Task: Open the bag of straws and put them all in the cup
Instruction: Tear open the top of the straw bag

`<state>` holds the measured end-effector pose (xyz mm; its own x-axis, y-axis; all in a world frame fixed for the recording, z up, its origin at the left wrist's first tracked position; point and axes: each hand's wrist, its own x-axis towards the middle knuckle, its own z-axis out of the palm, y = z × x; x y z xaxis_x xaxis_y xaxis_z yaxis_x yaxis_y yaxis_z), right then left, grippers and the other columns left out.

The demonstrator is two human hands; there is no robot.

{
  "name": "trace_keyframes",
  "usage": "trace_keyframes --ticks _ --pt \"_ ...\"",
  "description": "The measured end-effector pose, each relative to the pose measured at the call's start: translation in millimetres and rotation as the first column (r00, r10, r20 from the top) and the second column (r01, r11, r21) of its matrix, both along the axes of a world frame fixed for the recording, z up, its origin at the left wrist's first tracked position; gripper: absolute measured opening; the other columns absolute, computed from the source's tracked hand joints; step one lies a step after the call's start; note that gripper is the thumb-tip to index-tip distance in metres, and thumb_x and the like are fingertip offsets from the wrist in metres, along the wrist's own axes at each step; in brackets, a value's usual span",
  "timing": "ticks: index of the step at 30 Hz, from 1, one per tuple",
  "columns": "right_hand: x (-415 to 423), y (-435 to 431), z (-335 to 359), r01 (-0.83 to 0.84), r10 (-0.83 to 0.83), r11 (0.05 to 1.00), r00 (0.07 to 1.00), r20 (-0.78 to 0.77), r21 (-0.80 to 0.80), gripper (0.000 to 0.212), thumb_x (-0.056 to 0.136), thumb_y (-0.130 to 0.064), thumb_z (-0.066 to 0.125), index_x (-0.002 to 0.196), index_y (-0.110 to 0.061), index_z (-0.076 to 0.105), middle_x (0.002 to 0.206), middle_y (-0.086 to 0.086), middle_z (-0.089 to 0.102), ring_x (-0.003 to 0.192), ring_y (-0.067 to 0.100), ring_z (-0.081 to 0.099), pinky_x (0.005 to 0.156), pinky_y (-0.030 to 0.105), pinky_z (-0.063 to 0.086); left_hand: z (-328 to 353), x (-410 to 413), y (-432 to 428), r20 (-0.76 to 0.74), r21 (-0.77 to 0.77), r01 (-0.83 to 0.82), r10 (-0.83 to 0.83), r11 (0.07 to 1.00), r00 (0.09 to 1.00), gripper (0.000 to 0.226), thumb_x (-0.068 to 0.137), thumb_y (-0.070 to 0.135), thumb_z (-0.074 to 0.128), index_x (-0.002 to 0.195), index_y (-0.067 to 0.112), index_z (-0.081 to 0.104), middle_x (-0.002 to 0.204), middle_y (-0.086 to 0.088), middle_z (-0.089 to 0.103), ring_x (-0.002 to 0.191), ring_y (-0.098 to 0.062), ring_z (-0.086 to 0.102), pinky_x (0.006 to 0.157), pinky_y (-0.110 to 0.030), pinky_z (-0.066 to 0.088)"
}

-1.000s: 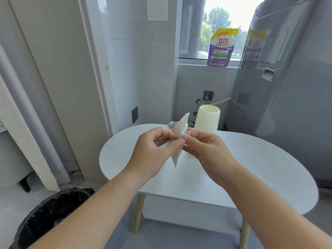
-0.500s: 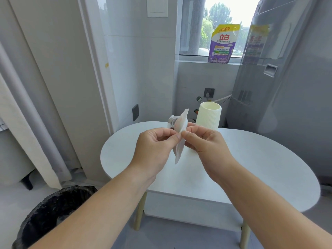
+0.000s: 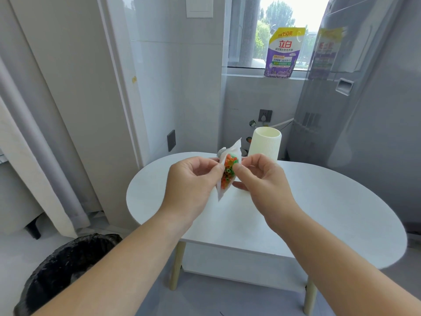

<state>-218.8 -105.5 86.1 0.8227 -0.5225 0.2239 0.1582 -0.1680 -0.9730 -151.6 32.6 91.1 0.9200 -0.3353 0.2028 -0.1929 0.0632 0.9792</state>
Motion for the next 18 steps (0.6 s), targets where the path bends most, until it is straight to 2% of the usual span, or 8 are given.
trace_keyframes --ticks 4,7,10,13,14,16,18 --pt "-1 5 6 0.07 -0.07 0.996 0.998 0.008 -0.049 0.021 0.092 -0.028 0.071 0.084 -0.013 0.057 0.097 0.007 0.075 0.096 0.021 0.074 0.075 0.043 0.064 1 -5 0 0.156 0.074 -0.067 0.054 0.995 0.986 0.011 0.087 0.024 0.077 0.076 0.021 0.078 0.096 0.019 0.076 0.095 -0.004 0.071 0.077 -0.02 0.06" --pt "-4 3 5 0.109 -0.109 0.993 0.994 0.021 -0.044 0.011 0.098 -0.013 0.061 0.096 -0.022 0.056 0.115 0.004 0.07 0.097 0.02 0.073 0.072 0.041 0.064 -1 1 5 0.243 0.105 -0.17 0.14 0.98 0.96 0.012 0.087 0.019 0.075 0.075 0.021 0.075 0.098 0.02 0.075 0.094 0.006 0.068 0.076 -0.018 0.058" --pt "-5 2 4 0.072 -0.073 0.997 0.997 0.035 0.01 0.035 0.101 -0.006 0.054 0.121 -0.034 0.06 0.127 -0.004 0.065 0.107 0.016 0.069 0.076 0.034 0.064 -6 4 6 0.274 0.12 -0.191 0.153 0.974 0.95 0.01 0.088 0.019 0.075 0.078 0.02 0.073 0.098 0.019 0.074 0.094 0.008 0.067 0.073 -0.019 0.058" --pt "-4 4 6 0.059 -0.06 0.998 0.997 0.048 0.034 0.033 0.103 -0.006 0.051 0.115 -0.03 0.07 0.123 -0.001 0.066 0.109 0.017 0.067 0.076 0.029 0.063 -5 -1 3 0.284 0.144 -0.166 0.12 0.976 0.951 0.004 0.092 0.025 0.072 0.09 0.024 0.068 0.1 0.02 0.071 0.097 0.009 0.064 0.072 -0.009 0.053" --pt "-4 4 8 0.073 -0.077 0.995 0.996 0.051 0.064 0.033 0.103 -0.006 0.051 0.11 -0.031 0.071 0.122 -0.001 0.066 0.108 0.017 0.067 0.075 0.029 0.063 -4 -3 2 0.226 0.138 -0.141 0.107 0.98 0.968 0.007 0.093 0.03 0.069 0.096 0.025 0.066 0.103 0.02 0.069 0.1 0.007 0.064 0.077 -0.013 0.054" --pt "-4 0 12 0.101 -0.109 0.982 0.993 0.045 0.16 0.033 0.102 -0.006 0.051 0.106 -0.029 0.074 0.121 0.0 0.063 0.108 0.018 0.066 0.072 0.027 0.063 0 -5 -1 -0.041 0.084 -0.066 0.07 0.994 0.997 0.019 0.098 0.044 0.06 0.108 0.027 0.059 0.112 0.013 0.064 0.106 -0.001 0.061 0.09 -0.033 0.058" --pt "-5 -3 16 0.093 -0.11 0.956 0.993 0.047 0.279 0.032 0.102 -0.005 0.052 0.099 -0.027 0.075 0.127 0.005 0.061 0.111 0.023 0.065 0.071 0.029 0.063 0 -3 -4 -0.398 0.021 -0.01 0.017 1.0 0.917 0.035 0.099 0.055 0.051 0.114 0.024 0.055 0.119 0.0 0.062 0.11 -0.015 0.062 0.094 -0.049 0.058"
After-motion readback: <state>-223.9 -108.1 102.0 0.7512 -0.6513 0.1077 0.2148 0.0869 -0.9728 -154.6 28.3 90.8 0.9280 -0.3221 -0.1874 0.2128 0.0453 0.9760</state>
